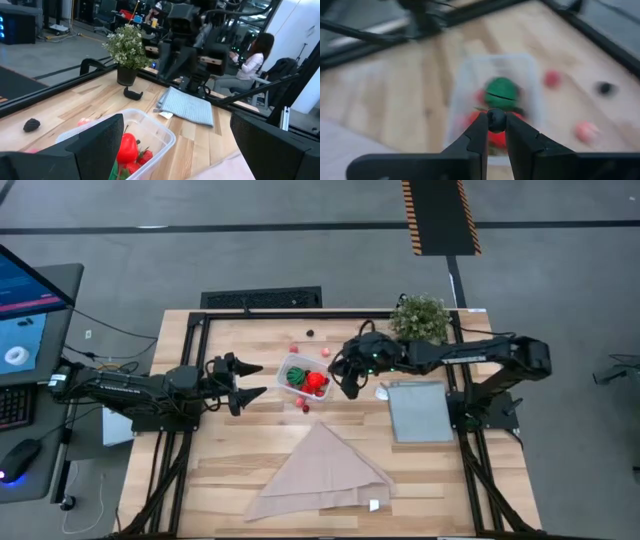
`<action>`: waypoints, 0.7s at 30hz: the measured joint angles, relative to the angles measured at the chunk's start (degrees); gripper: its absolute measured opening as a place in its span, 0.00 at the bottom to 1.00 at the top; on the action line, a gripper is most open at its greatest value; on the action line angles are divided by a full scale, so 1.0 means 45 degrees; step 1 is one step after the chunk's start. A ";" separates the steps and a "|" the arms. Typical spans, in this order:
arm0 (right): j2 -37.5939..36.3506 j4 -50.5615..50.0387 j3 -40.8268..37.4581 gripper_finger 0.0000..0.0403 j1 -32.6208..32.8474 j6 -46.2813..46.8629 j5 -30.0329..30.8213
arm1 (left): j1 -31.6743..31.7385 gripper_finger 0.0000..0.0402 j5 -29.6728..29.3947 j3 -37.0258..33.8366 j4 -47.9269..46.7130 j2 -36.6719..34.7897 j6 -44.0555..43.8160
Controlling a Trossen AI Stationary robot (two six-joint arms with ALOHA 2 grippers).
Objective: Pick and placing Produce into tupperware
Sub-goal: Put the blueberry into the transparent bin
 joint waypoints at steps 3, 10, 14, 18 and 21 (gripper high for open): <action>0.0397 0.0810 0.0005 0.21 -0.0070 0.0026 -0.0866 | 0.0000 0.89 -0.0005 0.0000 -0.0019 -0.0003 -0.0020; 0.1161 0.2176 0.0029 0.32 -0.0288 0.0209 -0.0864 | 0.0000 0.89 -0.0005 0.0000 -0.0023 -0.0001 -0.0051; 0.1216 0.2133 0.0019 0.45 -0.0350 0.0266 -0.0859 | 0.0000 0.89 -0.0005 0.0000 -0.0040 0.0002 -0.0051; 0.1211 0.2194 0.0019 0.57 -0.0347 0.0321 -0.0864 | 0.0000 0.89 -0.0005 0.0000 -0.0038 0.0002 -0.0052; 0.1206 0.2214 0.0019 0.61 -0.0347 0.0322 -0.0865 | 0.0000 0.89 -0.0005 0.0000 -0.0038 0.0002 -0.0056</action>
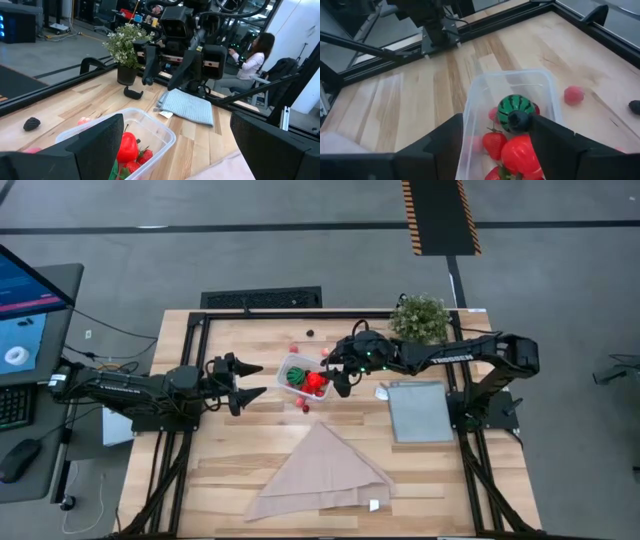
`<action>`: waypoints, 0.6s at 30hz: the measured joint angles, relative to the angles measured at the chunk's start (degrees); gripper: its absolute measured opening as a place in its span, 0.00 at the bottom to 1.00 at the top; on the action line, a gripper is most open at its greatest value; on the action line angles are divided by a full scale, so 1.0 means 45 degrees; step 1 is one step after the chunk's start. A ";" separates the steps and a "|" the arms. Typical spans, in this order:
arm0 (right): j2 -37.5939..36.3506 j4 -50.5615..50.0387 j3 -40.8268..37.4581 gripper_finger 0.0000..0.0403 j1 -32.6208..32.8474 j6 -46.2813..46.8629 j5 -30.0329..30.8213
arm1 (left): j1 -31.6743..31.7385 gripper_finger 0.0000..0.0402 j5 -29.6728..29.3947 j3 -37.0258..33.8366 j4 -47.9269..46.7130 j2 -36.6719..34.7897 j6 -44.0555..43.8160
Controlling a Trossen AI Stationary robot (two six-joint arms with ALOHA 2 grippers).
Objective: Pick and placing Produce into tupperware
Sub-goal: Put the blueberry into the transparent bin, then put the bottom peach into the transparent bin
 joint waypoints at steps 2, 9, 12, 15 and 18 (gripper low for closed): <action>0.0000 0.0002 0.0000 0.62 0.0000 -0.0003 0.0001 | 0.0000 0.89 0.0000 0.0000 0.0000 0.0000 0.0000; -0.0015 0.0361 0.0000 0.62 0.0005 -0.0012 -0.0002 | 0.0000 0.89 0.0000 0.0000 0.0000 0.0000 0.0000; -0.0015 0.0489 0.0000 0.62 0.0005 0.0028 -0.0260 | 0.0000 0.89 0.0001 0.0000 -0.0002 0.0000 0.0000; -0.0018 0.0719 0.0000 0.62 -0.0032 0.0323 -0.0907 | 0.0000 0.89 0.0004 0.0000 -0.0009 0.0000 0.0014; -0.0019 0.0763 0.0000 0.62 -0.0078 0.0334 -0.0980 | 0.0000 0.89 0.0000 0.0000 -0.0017 -0.0001 0.0015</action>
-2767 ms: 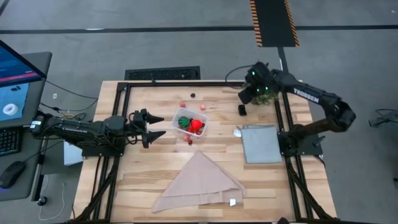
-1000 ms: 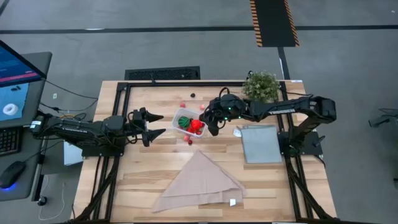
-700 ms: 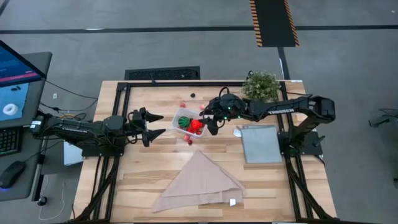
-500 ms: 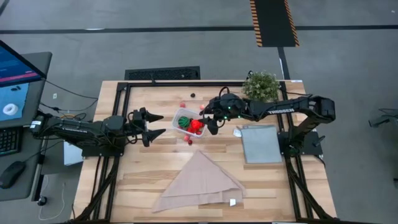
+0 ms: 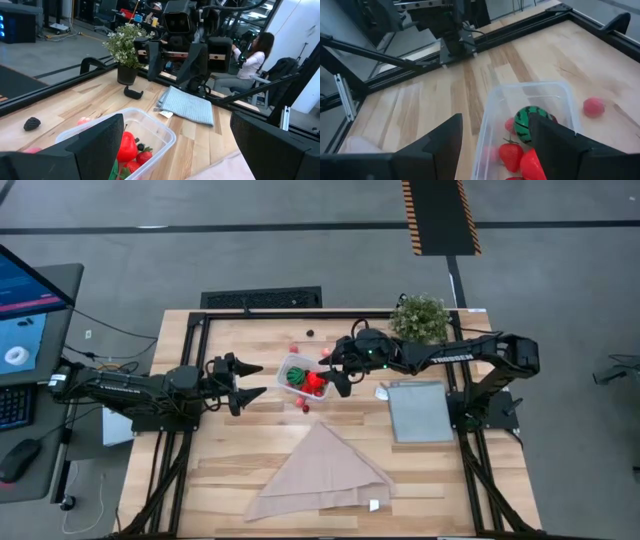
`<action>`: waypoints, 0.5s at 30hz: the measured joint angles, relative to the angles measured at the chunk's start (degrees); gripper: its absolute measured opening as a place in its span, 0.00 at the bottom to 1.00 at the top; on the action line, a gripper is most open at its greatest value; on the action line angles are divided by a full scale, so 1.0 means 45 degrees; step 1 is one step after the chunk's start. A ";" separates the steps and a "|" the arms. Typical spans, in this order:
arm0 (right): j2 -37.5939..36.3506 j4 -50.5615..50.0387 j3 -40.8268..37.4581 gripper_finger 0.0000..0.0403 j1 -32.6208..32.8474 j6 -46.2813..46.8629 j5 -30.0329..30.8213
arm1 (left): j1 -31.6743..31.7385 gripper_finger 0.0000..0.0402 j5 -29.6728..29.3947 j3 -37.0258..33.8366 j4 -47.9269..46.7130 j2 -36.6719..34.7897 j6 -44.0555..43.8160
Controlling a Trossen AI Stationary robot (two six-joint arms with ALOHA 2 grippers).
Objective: Pick and placing Produce into tupperware
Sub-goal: Put the bottom peach into the transparent bin
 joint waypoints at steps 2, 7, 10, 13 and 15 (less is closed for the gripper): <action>0.0000 0.0005 0.0000 0.62 -0.0005 0.0000 0.0011 | 0.0000 0.89 0.0000 0.0000 -0.0002 0.0001 0.0000; -0.0088 0.0266 0.0000 0.62 -0.0005 -0.0130 0.0028 | 0.0000 0.89 0.0005 0.0000 -0.0059 0.0001 0.0024; -0.0274 0.0843 0.0016 0.62 0.0102 -0.0215 0.0126 | 0.0000 0.89 0.0003 0.0000 -0.0119 0.0001 0.0019; -0.0586 0.0571 -0.0039 0.62 0.0092 -0.0299 0.0122 | 0.0000 0.89 0.0004 0.0000 -0.0148 0.0000 0.0015; -0.0880 0.0407 0.0049 0.62 0.0079 -0.0595 0.0333 | 0.0000 0.89 0.0005 0.0000 -0.0148 0.0001 0.0010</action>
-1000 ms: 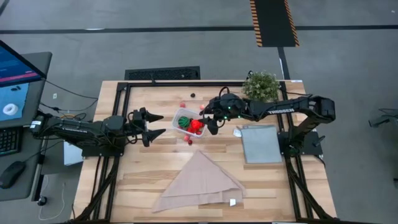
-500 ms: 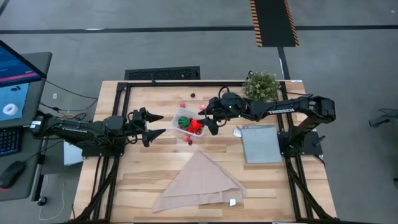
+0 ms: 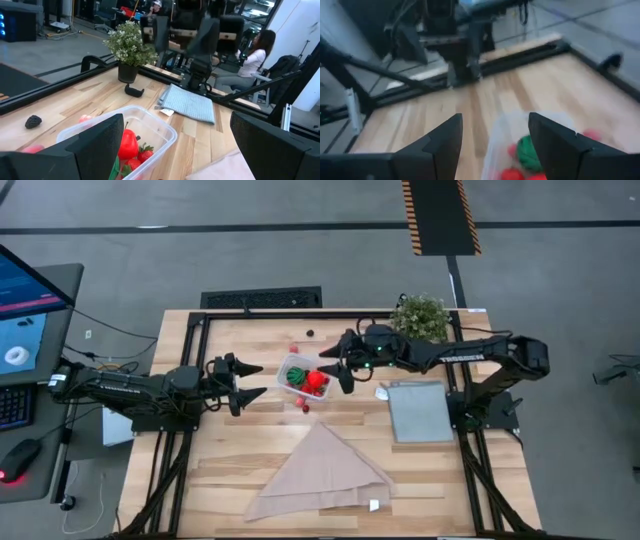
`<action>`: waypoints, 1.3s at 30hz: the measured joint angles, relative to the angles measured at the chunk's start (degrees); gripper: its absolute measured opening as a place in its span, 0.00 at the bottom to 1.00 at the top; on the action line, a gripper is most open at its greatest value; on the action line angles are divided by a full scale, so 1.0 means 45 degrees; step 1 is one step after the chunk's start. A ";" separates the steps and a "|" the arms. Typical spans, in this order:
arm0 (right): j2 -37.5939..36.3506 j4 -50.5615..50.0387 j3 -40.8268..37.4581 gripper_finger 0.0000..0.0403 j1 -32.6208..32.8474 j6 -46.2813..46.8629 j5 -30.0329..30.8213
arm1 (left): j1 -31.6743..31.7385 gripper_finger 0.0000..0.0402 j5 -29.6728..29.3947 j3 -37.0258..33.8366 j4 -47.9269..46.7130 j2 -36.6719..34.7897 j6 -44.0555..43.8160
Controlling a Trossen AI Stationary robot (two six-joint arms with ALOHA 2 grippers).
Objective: Pick and placing Produce into tupperware
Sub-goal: Put the bottom peach into the transparent bin
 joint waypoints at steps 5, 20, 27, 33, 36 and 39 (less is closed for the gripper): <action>-0.1167 -0.1820 -0.0072 0.62 0.0143 -0.0824 0.1157 | -0.0003 0.89 -0.0003 0.0005 -0.0111 -0.0002 0.0014; -0.3479 -0.4784 -0.0579 0.62 0.3186 0.0950 0.9123 | -0.0029 0.89 -0.0314 0.0010 -0.0420 0.0688 -0.1012; -0.3892 -0.5259 -0.1083 0.62 0.4484 0.1897 1.0866 | -0.0164 0.89 -0.1381 0.0010 -0.0381 0.1561 -0.2809; -0.4406 -0.6086 -0.1385 0.62 0.5019 0.2572 1.1566 | -0.1774 0.89 -0.3242 0.0010 -0.0370 0.2695 -0.4123; -0.4656 -0.6633 -0.1404 0.62 0.5226 0.2902 1.2174 | -0.3152 0.89 -0.5675 0.0010 -0.0486 0.3432 -0.4873; -0.4901 -0.7014 -0.1404 0.62 0.5431 0.3111 1.2888 | -0.4546 0.89 -0.8231 0.0010 -0.0465 0.4238 -0.5595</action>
